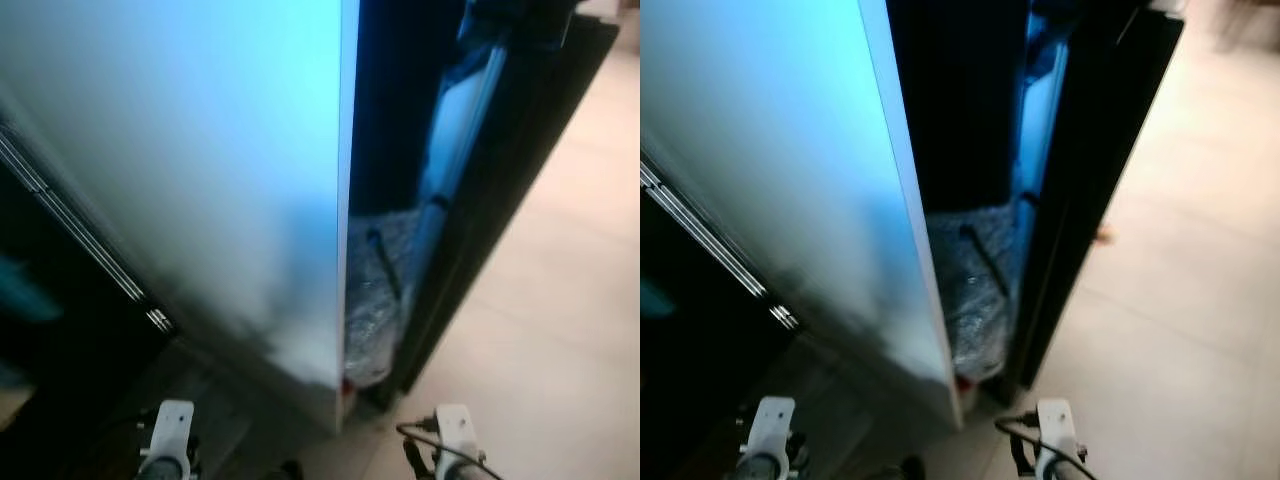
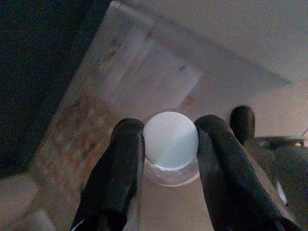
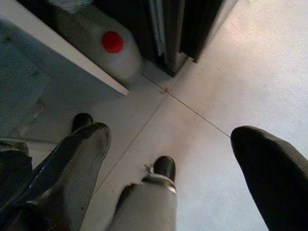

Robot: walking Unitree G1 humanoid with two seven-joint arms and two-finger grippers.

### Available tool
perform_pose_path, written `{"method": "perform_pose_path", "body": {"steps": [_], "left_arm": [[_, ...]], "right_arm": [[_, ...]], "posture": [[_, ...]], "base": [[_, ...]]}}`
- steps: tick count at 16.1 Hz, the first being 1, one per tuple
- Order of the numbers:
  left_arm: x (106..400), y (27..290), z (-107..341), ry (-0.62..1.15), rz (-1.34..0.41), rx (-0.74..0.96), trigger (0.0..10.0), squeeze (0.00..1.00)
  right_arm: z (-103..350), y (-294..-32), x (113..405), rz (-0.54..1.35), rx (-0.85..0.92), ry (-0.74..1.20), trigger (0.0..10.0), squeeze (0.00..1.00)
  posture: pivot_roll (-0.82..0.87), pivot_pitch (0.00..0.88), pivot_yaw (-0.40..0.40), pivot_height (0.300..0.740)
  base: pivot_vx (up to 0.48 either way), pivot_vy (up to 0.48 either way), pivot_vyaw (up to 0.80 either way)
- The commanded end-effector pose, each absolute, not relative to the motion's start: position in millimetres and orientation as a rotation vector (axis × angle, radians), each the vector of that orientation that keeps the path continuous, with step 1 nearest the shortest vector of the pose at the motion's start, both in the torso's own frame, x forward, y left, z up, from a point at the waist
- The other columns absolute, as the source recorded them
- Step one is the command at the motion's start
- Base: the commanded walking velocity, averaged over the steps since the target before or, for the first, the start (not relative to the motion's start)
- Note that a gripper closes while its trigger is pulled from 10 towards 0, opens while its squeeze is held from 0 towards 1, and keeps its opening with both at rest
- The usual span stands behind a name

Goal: Restocking fridge

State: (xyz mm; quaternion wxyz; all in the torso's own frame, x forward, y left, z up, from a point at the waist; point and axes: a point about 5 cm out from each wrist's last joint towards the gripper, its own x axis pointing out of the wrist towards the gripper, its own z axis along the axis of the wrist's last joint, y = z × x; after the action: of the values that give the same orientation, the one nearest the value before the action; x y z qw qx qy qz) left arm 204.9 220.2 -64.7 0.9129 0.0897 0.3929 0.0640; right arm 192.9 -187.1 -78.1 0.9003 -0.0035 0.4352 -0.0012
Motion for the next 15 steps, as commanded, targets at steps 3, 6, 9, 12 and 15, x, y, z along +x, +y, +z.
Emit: {"method": "perform_pose_path", "body": {"steps": [3, 6, 9, 12, 15], "left_arm": [[197, 223, -69, 0.844, 0.142, 0.191, 10.0, 0.00], [197, 224, -69, 0.843, 0.146, 0.192, 10.0, 0.00], [196, 223, -70, 0.848, 0.137, 0.198, 10.0, 0.00], [195, 223, -70, 0.842, 0.147, 0.193, 10.0, 0.00], [194, 223, -70, 0.845, 0.147, 0.196, 10.0, 0.00]], "right_arm": [[-75, -196, 191, -0.104, -0.085, 0.803, 10.0, 0.00], [-68, -199, 194, -0.200, -0.111, 0.685, 10.0, 0.00], [-60, -198, 198, -0.180, -0.128, 0.575, 10.0, 0.00], [-52, -197, 203, -0.123, -0.198, 0.485, 10.0, 0.00], [-49, -195, 205, -0.112, -0.167, 0.436, 10.0, 0.00]], "posture": [[-0.05, 0.132, 0.049, 0.740], [-0.06, 0.132, 0.046, 0.740], [-0.06, 0.129, 0.039, 0.740], [-0.06, 0.126, 0.035, 0.740], [-0.07, 0.124, 0.036, 0.740]], "base": [[0.000, 0.000, 0.00], [0.000, 0.000, 0.00], [0.000, 0.000, 0.00], [0.000, 0.000, 0.00], [0.000, 0.000, 0.00]]}}
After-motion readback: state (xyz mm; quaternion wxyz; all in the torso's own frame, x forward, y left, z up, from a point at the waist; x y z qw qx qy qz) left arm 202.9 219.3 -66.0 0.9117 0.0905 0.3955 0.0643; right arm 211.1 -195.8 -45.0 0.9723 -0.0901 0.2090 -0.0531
